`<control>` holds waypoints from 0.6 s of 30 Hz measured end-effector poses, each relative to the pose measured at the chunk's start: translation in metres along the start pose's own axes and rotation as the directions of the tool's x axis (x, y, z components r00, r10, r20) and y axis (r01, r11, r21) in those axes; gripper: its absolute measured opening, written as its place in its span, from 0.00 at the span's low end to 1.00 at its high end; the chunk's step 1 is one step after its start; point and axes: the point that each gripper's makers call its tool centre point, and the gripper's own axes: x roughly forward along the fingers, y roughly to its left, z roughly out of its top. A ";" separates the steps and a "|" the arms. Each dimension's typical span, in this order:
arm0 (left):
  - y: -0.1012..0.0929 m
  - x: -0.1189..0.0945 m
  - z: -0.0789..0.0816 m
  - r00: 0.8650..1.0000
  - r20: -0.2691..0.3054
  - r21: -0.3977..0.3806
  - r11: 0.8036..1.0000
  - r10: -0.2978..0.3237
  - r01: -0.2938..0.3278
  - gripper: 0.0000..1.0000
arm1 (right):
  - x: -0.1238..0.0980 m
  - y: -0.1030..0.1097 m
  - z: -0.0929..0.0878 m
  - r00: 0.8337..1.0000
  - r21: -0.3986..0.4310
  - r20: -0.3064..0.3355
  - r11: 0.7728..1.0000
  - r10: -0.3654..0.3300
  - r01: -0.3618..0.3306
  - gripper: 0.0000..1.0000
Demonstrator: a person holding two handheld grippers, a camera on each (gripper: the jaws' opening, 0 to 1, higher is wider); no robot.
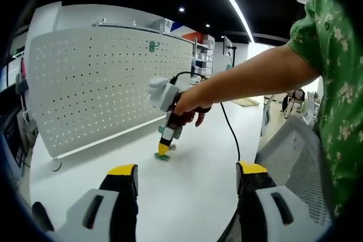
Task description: Insert the hook assembly into the mounting plate slot until the hook locks in place.
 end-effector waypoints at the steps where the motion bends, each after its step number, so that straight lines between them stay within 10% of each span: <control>1: 0.000 0.000 0.000 1.000 0.000 -0.001 1.000 -0.001 0.001 0.72 | 0.000 0.000 0.000 1.000 -0.003 -0.006 1.000 -0.001 0.001 0.04; 18: 0.003 -0.003 -0.001 1.000 0.007 -0.009 1.000 0.008 -0.008 0.72 | 0.005 0.005 -0.001 0.999 -0.021 -0.050 1.000 0.014 -0.015 0.02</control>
